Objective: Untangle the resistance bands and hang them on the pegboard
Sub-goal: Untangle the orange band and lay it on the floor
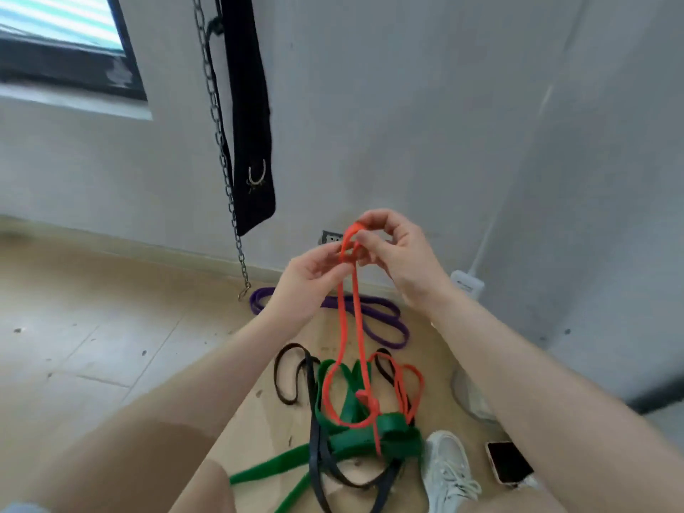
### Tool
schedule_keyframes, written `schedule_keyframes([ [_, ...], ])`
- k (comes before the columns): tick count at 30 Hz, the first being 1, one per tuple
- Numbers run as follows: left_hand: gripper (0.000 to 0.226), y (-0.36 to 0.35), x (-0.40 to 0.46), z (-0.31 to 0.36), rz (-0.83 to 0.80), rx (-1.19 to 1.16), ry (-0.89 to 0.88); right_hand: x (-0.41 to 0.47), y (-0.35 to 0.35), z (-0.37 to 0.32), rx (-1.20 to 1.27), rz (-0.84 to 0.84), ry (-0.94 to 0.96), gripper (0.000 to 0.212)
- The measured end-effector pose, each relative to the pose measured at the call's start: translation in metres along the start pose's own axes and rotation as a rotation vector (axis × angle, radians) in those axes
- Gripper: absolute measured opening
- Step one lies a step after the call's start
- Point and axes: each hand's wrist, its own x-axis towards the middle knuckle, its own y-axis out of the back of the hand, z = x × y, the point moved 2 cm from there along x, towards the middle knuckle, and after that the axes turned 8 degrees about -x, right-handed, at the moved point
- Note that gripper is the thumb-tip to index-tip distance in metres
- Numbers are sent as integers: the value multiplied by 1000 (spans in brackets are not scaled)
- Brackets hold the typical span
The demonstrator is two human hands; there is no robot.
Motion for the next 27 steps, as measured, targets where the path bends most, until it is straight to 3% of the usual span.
schedule_keyframes([
  [5, 31, -23, -37, 72, 6, -91, -41, -30, 7, -84, 307, -17, 125, 17],
  [14, 30, -46, -68, 148, 74, -101, -210, -56, 24, -193, 623, 73, 297, 16],
  [16, 25, -49, -68, 156, 111, -119, -204, -51, 25, -190, 518, 129, 260, 14],
  [19, 12, -46, -64, 158, 230, -181, -162, -52, 20, -151, 33, 185, 76, 44],
  [20, 11, -44, -63, 156, 262, -198, -142, -59, 17, -128, -67, 157, 11, 42],
  [24, 17, -32, -60, 140, 360, -219, -63, -104, -8, -35, -114, -178, -94, 40],
  [27, 20, -23, -58, 129, 428, -280, -4, -117, -18, -2, -207, -295, -141, 23],
])
